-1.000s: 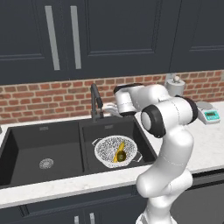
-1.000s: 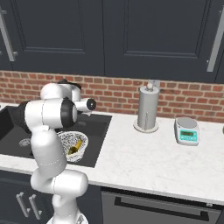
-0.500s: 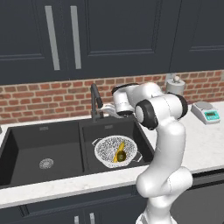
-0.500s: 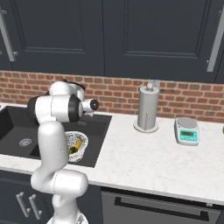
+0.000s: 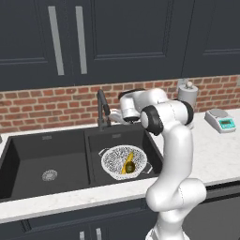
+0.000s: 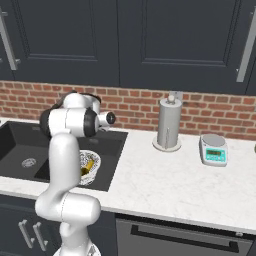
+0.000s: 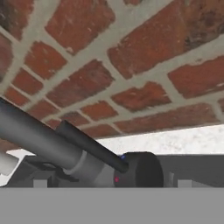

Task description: Put the colander in the sink, put the banana, kiwi in the colander, and turn on the sink faucet and pour water over the colander.

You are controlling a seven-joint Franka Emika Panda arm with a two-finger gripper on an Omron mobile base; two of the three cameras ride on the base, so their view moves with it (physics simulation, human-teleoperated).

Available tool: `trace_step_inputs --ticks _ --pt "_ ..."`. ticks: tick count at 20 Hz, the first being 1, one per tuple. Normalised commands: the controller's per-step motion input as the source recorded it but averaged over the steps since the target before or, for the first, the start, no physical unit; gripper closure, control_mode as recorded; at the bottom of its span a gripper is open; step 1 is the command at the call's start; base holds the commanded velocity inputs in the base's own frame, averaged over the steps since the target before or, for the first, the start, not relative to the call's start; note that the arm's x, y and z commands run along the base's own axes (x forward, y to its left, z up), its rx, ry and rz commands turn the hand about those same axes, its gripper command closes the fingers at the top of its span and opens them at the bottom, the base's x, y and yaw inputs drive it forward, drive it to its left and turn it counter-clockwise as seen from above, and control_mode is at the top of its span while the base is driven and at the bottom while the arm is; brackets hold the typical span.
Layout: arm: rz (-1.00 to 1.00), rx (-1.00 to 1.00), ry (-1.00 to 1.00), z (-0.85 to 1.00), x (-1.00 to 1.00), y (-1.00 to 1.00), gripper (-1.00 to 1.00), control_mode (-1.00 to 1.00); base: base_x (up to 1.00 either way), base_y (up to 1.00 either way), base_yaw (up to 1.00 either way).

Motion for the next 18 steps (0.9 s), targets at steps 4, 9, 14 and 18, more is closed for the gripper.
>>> trace_step_inputs --ticks 4,9,14,18 --pt "0.0 0.01 0.0 0.0 0.25 0.11 -1.0 -1.0 0.0 0.0 0.0" --pt "0.0 0.0 0.0 -0.03 0.26 0.13 -1.0 -1.0 0.0 0.0 0.0" --pt "0.0 0.0 0.0 -0.09 0.24 0.15 -1.0 -1.0 0.0 0.0 0.0" --pt "-0.01 0.0 0.0 -0.12 0.18 0.1 1.0 -1.0 0.0 0.0 0.0"
